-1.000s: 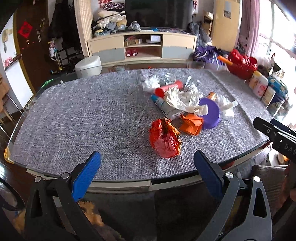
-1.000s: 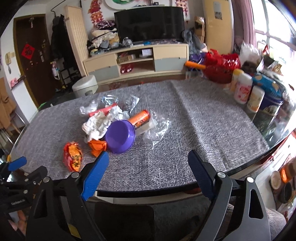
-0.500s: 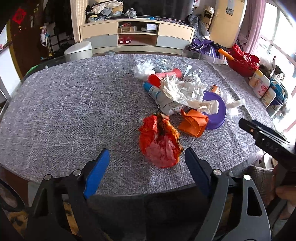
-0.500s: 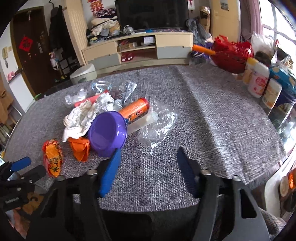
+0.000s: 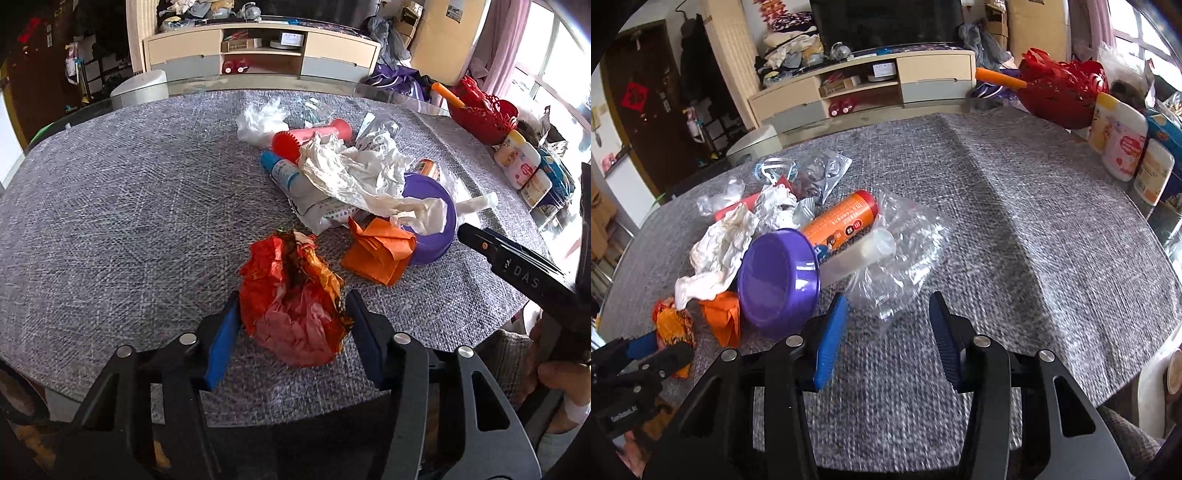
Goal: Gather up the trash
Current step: 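Grasp the red-orange wrapper with the left tool while the right tool grasps the clear bag, then lower both held items into the grey bin and open both tools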
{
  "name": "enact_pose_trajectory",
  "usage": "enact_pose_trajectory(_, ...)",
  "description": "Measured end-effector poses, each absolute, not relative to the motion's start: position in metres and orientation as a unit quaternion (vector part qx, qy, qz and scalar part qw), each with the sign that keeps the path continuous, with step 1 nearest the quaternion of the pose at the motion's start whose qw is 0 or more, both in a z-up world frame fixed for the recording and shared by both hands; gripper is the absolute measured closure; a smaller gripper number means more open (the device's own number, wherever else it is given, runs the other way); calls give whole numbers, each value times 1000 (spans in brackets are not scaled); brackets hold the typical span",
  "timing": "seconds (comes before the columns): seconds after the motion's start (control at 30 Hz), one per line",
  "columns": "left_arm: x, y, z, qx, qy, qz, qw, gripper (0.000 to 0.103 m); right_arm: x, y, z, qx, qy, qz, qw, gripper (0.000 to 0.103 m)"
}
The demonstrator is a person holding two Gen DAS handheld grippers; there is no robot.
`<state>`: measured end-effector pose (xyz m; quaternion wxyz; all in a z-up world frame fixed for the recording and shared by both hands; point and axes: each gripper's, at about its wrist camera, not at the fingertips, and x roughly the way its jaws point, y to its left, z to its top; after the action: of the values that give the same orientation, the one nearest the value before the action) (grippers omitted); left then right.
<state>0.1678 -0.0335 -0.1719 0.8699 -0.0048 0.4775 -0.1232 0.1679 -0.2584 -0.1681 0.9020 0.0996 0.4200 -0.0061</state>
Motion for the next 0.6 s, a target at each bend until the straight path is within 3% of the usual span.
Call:
enact_pose_trajectory(0.37, 170, -33, -170, -2, 469, -124, 874, 57, 173, -265, -167, 87, 412, -35, 907, 66)
enact_pose_trajectory(0.6, 151, -29, -141, 2, 435, -119, 892, 58, 149, -278, -136, 86, 372, -66, 922, 67)
